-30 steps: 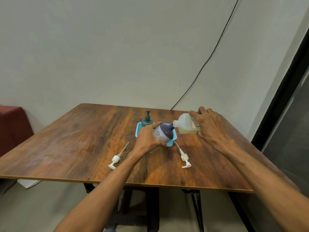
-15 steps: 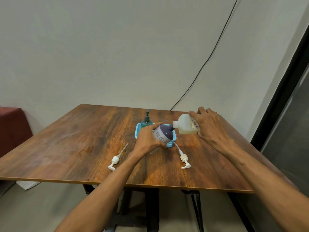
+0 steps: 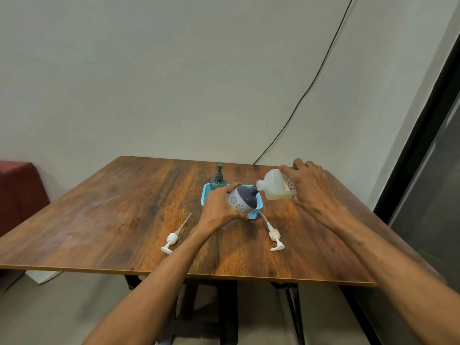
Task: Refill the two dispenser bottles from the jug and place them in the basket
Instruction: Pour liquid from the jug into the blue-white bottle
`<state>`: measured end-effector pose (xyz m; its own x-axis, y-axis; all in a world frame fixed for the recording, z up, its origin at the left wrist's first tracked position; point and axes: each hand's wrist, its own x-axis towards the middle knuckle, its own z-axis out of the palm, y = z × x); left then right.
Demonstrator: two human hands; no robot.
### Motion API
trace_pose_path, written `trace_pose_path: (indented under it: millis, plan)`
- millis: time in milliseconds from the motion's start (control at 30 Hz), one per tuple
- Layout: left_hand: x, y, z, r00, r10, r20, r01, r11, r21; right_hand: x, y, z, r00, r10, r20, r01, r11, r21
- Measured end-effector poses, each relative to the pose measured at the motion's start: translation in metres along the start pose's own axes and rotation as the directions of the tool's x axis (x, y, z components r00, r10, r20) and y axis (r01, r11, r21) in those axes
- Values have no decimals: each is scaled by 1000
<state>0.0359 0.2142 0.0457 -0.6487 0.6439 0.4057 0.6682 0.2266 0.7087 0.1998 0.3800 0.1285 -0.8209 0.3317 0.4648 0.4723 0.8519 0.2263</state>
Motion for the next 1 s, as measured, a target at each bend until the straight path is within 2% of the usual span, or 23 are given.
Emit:
trace_pose_path:
  millis: [1000]
  plan:
    - [-4, 6, 2, 999, -37, 23, 38, 999, -14, 0, 0, -5, 999, 5, 43, -3, 999, -49]
